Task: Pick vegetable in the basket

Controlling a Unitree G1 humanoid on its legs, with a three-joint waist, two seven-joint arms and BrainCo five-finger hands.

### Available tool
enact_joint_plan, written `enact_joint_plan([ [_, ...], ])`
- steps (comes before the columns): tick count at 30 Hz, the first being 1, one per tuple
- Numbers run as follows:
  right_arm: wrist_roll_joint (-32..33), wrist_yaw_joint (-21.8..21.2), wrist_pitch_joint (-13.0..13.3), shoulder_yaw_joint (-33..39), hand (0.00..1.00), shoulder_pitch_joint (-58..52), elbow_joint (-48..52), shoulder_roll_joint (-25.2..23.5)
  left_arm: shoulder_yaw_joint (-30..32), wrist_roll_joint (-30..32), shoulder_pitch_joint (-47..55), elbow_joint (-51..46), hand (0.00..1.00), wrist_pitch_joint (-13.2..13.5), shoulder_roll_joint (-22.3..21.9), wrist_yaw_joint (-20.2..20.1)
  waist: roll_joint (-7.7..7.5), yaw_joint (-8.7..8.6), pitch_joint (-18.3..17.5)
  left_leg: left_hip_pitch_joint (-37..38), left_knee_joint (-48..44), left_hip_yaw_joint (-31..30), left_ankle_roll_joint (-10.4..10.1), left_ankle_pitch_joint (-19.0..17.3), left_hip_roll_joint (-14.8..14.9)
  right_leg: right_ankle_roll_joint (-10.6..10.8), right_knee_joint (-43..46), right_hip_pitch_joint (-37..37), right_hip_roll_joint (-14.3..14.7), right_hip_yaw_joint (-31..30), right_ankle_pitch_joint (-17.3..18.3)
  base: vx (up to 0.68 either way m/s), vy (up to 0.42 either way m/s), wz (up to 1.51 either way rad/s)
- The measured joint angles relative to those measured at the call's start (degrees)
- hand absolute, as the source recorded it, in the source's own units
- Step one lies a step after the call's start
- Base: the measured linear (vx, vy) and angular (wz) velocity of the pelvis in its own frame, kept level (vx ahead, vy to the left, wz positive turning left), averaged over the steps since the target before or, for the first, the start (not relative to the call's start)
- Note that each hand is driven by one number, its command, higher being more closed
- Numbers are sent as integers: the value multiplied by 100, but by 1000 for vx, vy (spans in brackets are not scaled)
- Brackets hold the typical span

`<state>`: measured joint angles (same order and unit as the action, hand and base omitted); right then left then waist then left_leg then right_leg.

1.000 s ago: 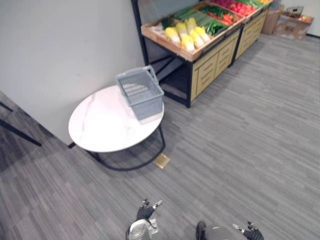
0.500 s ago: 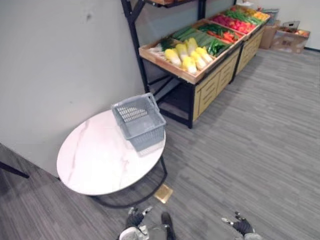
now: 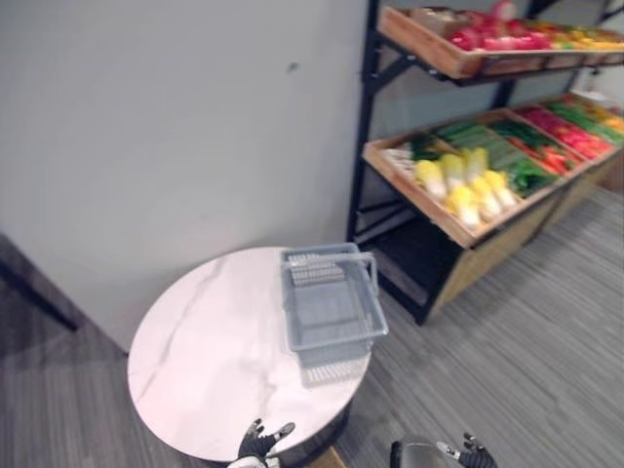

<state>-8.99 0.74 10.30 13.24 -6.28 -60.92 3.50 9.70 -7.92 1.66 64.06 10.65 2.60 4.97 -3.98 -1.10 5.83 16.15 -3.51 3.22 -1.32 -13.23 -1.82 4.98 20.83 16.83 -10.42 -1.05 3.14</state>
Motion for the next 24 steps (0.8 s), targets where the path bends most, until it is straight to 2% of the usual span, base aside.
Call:
enact_joint_plan([
  [1, -1, -3, -15, -34, 0, -2, -2, -6, 89, 1, 52, -44, 0, 11, -35, 30, -53, 21, -22, 38, -111, -214, -117, -186, 54, -81, -582, -88, 27, -175, -526, 561, -346, 112],
  [2, 0, -5, -21, -77, 0, -22, -7, -22, 161, 0, 70, -80, 0, 11, -17, 44, -132, 23, -55, 70, -180, -318, -191, -292, 59, -124, -660, -130, -1, -206, -807, 560, -415, 86],
  [3, -2, -24, -46, -149, 0, 24, -44, 115, 312, -5, 62, -57, 0, -3, -111, 97, 79, 31, -48, 120, -352, -440, -276, -457, 298, 120, -278, -117, 100, 60, -556, 417, -340, 60],
  [4, -1, -14, -49, -169, 0, 61, -40, 180, 370, -3, 90, -58, 0, 3, -177, 98, 186, 34, -89, 54, -484, -430, -310, -436, 414, 59, -196, -129, 143, 174, -420, 481, -393, 55],
  [6, 4, -4, -46, -212, 0, 215, -54, 294, 639, -3, 90, -16, 0, 10, -420, 122, 419, 77, -86, -52, -813, -462, -372, -115, 723, -156, -20, -255, 341, 487, -100, 421, -355, 36],
  [8, 34, -10, -38, -213, 0, 271, -84, 313, 719, -47, 61, 10, 0, 11, -431, 124, 420, 76, -83, -205, -1182, -672, -373, 255, 807, -288, -121, -510, 403, 676, 32, 337, -340, 29],
  [10, 45, -17, -34, -246, 0, 273, -106, 297, 878, -103, 63, 44, 0, 14, -424, 125, 406, 107, -67, -520, -2054, -724, -550, 727, 923, -396, -458, -939, 548, 769, 104, 278, -327, 14],
  [11, 46, -17, -32, -248, 0, 272, -113, 297, 880, -105, 64, 56, 0, 14, -418, 125, 405, 107, -66, -575, -2172, -725, -577, 799, 931, -402, -493, -990, 561, 774, 108, 181, -249, -1],
  [12, 48, -16, -28, -248, 0, 271, -179, 308, 880, -110, 72, 104, 0, 26, -375, 123, 391, 121, -58, -752, -2622, -707, -667, 1139, 948, -434, -631, -1174, 585, 786, 129, 122, -179, 2],
  [13, 51, -15, -28, -248, 0, 254, -222, 320, 872, -110, 79, 147, 0, 46, -339, 116, 390, 109, -51, -894, -2943, -649, -715, 1239, 989, -473, -771, -1305, 575, 820, 158, 136, -222, 14],
  [14, 53, -14, -30, -244, 0, 232, -282, 323, 872, -110, 80, 172, 0, 48, -317, 100, 404, 78, -40, -1065, -3215, -351, -740, 1065, 1142, -499, -907, -1482, 574, 892, 180, 108, -177, 44],
  [15, 63, -4, -31, -231, 0, 147, -296, 327, 872, -109, 86, 205, 0, 44, -263, 95, 370, -18, -29, -1156, -3101, 55, -682, 688, 1236, -510, -1049, -1646, 526, 1027, 197, 86, -140, 56],
  [17, 140, 1, -31, -225, 0, 65, -298, 353, 887, -107, 121, 203, 0, 46, -220, 105, 327, -22, -5, -1103, -2482, 685, -643, 329, 1288, -519, -1147, -1723, 452, 1077, 207, 35, -45, 34],
  [18, 239, 6, -28, -225, 0, 54, -296, 364, 897, -105, 176, 200, 0, 47, -206, 111, 332, -33, -8, -1074, -2029, 864, -628, 307, 1284, -461, -1186, -1719, 436, 1075, 216, 0, 0, 0],
  [19, 303, 16, -13, -153, 0, 31, -297, 420, 932, -104, 268, 242, 0, 43, -207, 139, 370, -42, -22, -1005, -1164, 953, -533, 550, 1229, -396, -1185, -1605, 444, 1049, 201, -54, 66, -11],
  [20, 315, 14, -3, -120, 0, 31, -296, 448, 959, -142, 273, 265, 0, 47, -245, 139, 432, -41, -14, -1016, -915, 991, -583, 802, 1232, -365, -1192, -1573, 487, 1025, 183, -63, 127, -21],
  [21, 333, 12, 2, -4, 0, -2, -306, 452, 1073, -233, 276, 356, 0, 38, -255, 154, 491, -47, -50, -964, -637, 1046, -662, 754, 1210, -249, -1356, -1573, 521, 968, 101, -28, 115, -10],
  [23, 333, 13, 17, 224, 0, -74, -311, 504, 1097, -231, 312, 433, 0, 26, -268, 143, 586, -138, -118, -921, -225, 1086, -623, 648, 1192, -122, -1683, -1595, 552, 967, -105, 17, 180, 8],
  [24, 326, 13, 18, 523, 0, -83, -390, 610, 1105, -225, 313, 435, 0, 14, -327, 141, 769, -193, -116, -894, 50, 1205, -732, 356, 1251, -95, -1894, -1588, 653, 985, -278, 38, 205, -1],
])
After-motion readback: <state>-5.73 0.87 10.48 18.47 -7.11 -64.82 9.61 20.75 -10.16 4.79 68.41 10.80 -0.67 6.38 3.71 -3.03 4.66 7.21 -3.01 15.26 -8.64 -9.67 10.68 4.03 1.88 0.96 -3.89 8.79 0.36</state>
